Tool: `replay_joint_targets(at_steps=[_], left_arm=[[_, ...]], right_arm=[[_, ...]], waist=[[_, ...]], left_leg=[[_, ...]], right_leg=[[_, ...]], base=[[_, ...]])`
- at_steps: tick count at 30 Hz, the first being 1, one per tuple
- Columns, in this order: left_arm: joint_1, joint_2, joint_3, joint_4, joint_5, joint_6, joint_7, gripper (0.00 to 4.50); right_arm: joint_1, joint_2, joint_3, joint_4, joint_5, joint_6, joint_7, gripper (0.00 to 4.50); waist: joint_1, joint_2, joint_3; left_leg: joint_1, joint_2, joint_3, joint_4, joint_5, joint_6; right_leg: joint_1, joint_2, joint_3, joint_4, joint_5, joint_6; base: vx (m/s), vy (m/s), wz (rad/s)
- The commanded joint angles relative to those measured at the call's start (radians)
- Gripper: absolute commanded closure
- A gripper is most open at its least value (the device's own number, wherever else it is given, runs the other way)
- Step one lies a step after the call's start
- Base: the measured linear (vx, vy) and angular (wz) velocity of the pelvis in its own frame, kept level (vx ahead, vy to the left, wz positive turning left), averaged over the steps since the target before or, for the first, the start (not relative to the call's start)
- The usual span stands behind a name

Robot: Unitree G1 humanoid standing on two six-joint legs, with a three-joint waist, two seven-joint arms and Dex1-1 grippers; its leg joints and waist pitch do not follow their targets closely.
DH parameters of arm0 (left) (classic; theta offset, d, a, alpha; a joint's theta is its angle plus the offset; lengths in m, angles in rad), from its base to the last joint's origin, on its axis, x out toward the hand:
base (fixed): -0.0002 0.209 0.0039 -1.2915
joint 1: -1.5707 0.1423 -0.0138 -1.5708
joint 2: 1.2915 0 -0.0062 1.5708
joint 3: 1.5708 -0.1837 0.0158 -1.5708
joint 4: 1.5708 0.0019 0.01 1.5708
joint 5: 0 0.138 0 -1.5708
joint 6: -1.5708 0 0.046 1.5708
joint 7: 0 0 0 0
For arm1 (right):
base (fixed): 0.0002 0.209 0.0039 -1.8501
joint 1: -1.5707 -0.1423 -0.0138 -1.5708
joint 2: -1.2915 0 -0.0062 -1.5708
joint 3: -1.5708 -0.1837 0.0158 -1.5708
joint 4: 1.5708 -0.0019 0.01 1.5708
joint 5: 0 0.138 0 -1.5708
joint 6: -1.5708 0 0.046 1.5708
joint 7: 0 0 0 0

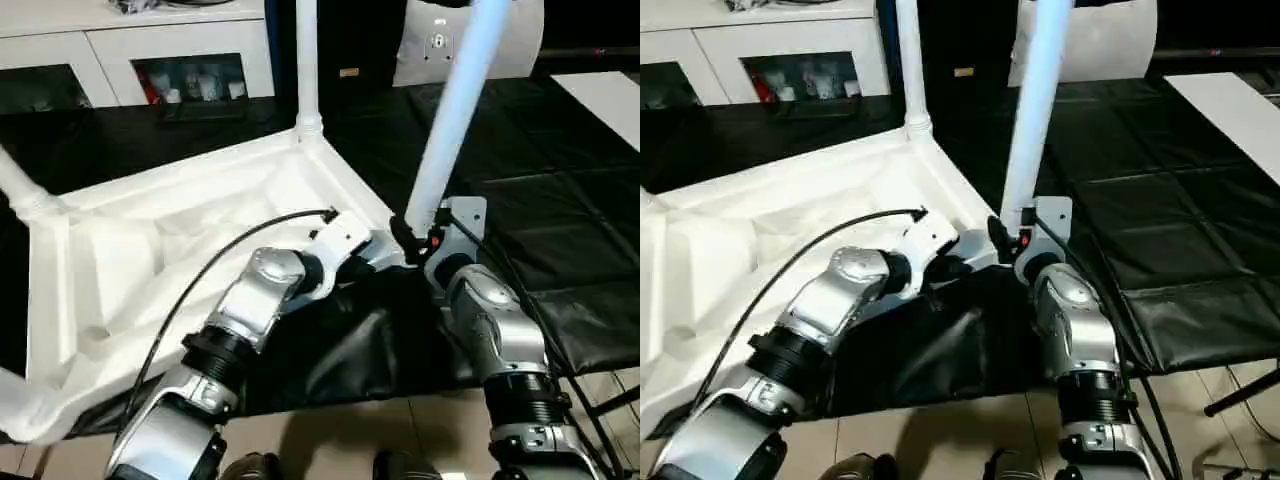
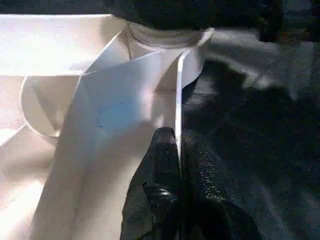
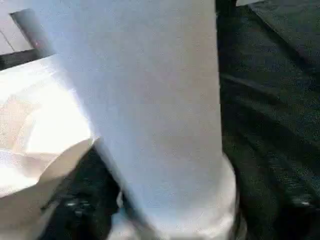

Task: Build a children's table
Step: Rotate leg to tighten

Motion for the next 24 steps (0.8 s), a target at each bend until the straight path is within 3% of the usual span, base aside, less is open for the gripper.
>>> replay_joint_targets(at_steps=[1, 5, 8, 10, 15, 18, 21, 23, 24], left_arm=[[-0.017, -0.002, -0.021, -0.08, -0.013, -0.058, -0.009, 4.5], [0.016, 0.059, -0.04, -0.102, -0.016, -0.081, -0.07, 4.5], [0.035, 0.103, -0.045, -0.115, -0.016, -0.108, -0.123, 4.5], [0.057, 0.156, -0.057, -0.125, -0.022, -0.149, -0.197, 4.5], [0.08, 0.222, -0.086, -0.126, -0.029, -0.216, -0.278, 4.5], [0.09, 0.263, -0.099, -0.131, -0.045, -0.254, -0.363, 4.5], [0.093, 0.285, -0.108, -0.132, -0.05, -0.28, -0.406, 4.5], [0.079, 0.321, -0.127, -0.108, -0.052, -0.344, -0.474, 4.5], [0.077, 0.325, -0.129, -0.105, -0.052, -0.351, -0.482, 4.5]], right_arm=[[0.035, 0.041, 0.141, -0.013, 0.0, 0.003, 0.105, 0.75], [0.077, -0.014, 0.138, -0.044, 0.001, -0.046, 0.161, 0.43], [0.111, -0.074, 0.136, -0.082, 0.017, -0.073, 0.25, 0.15], [0.139, -0.157, 0.129, -0.129, 0.041, -0.094, 0.359, 0.04], [0.154, -0.282, 0.142, -0.168, 0.035, -0.127, 0.492, 0.04], [0.168, -0.36, 0.155, -0.216, 0.093, -0.11, 0.65, 0.04], [0.172, -0.394, 0.162, -0.23, 0.127, -0.093, 0.721, 0.04], [0.153, -0.439, 0.183, -0.207, 0.14, -0.084, 0.812, 0.04], [0.149, -0.442, 0.184, -0.202, 0.14, -0.084, 0.819, 0.21]], waist=[[0.005, -0.007, -0.084], [0.006, -0.011, -0.088], [0.007, -0.002, -0.084], [0.009, -0.001, -0.084], [0.01, -0.001, -0.08], [0.016, -0.006, -0.084], [0.025, -0.003, -0.084], [0.035, -0.007, -0.084], [0.036, -0.005, -0.085]], left_leg=[[0.019, 0.043, -0.028, -0.069, -0.21, 0.09], [0.019, 0.045, -0.025, -0.065, -0.176, 0.119], [0.023, 0.047, -0.025, -0.066, -0.198, 0.113], [0.024, 0.05, -0.026, -0.068, -0.22, 0.106], [0.029, 0.052, -0.026, -0.072, -0.288, 0.081], [0.034, 0.055, -0.028, -0.073, -0.31, 0.07], [0.033, 0.056, -0.027, -0.073, -0.295, 0.077], [0.036, 0.057, -0.025, -0.071, -0.285, 0.078], [0.035, 0.057, -0.025, -0.071, -0.28, 0.077]], right_leg=[[0.054, -0.05, 0.031, -0.066, -0.225, -0.208], [0.059, -0.051, 0.03, -0.061, -0.182, -0.233], [0.058, -0.049, 0.03, -0.063, -0.211, -0.237], [0.059, -0.049, 0.03, -0.065, -0.225, -0.231], [0.054, -0.049, 0.032, -0.069, -0.284, -0.226], [0.055, -0.051, 0.035, -0.071, -0.323, -0.212], [0.055, -0.053, 0.036, -0.069, -0.307, -0.217], [0.052, -0.053, 0.037, -0.068, -0.3, -0.224], [0.052, -0.053, 0.037, -0.066, -0.296, -0.225]], base=[[0.0, 0.0, 0.0], [0.0, 0.0, 0.0], [0.0, 0.0, 0.0], [0.0, 0.0, 0.0], [0.0, 0.0, 0.0], [0.0, 0.0, 0.0], [0.0, 0.0, 0.0], [0.0, 0.0, 0.0], [0.0, 0.0, 0.0]])
